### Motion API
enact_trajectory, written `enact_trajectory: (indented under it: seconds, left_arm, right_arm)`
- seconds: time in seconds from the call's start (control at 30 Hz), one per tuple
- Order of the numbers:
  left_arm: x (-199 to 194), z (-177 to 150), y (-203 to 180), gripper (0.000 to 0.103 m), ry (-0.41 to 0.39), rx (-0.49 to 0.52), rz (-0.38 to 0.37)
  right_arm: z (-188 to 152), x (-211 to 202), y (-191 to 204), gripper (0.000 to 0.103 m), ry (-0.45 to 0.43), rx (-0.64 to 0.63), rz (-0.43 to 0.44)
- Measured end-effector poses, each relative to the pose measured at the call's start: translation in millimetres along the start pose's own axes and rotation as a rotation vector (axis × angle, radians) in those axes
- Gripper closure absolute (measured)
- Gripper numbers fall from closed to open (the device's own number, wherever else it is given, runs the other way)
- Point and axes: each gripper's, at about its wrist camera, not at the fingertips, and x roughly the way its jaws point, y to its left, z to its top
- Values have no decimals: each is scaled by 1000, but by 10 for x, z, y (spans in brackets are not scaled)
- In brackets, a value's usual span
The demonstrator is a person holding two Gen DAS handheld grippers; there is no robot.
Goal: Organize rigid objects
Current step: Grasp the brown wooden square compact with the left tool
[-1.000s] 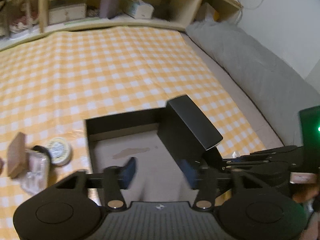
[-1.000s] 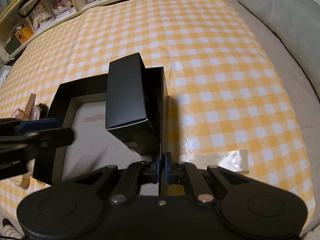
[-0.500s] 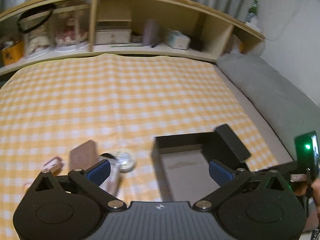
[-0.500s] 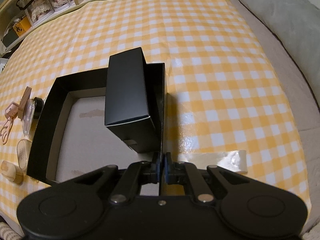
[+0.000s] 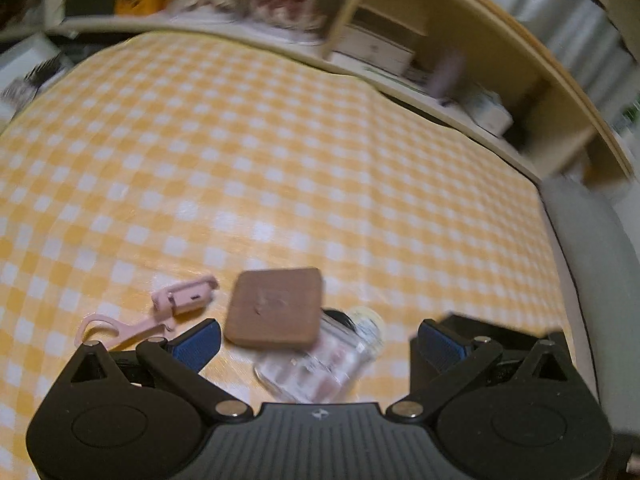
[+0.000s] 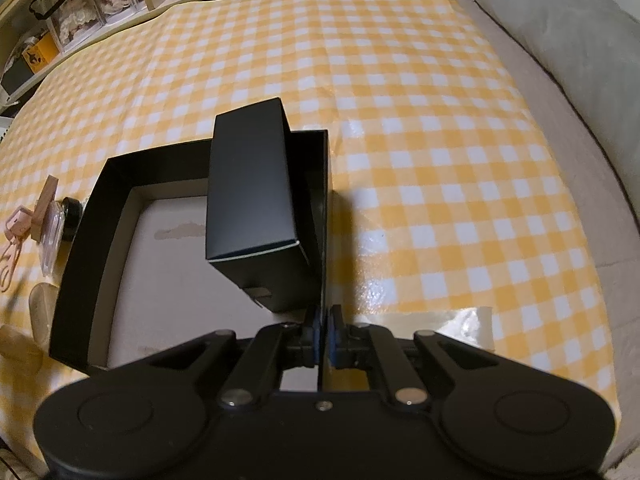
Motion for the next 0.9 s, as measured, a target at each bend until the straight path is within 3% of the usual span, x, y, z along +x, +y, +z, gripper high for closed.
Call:
enact_trajectory:
  seconds: [0.27,0.57,0.83,0.9]
  left_arm:
    - [484,105,312,0,113,-89,-46]
    - [810,188,672,0,160,-203,-141]
    - [906,190,560,3,123,-84,-137]
    - [896,166,503,15,118,-6,-126]
  right_arm:
    - [34,103,-45,96,9,10,0]
    - [55,377,-33,96,36,-13,-5]
    - [24,439,-5,96,34,-21,-3]
    - [36,442,-8,96,35,-23,-2]
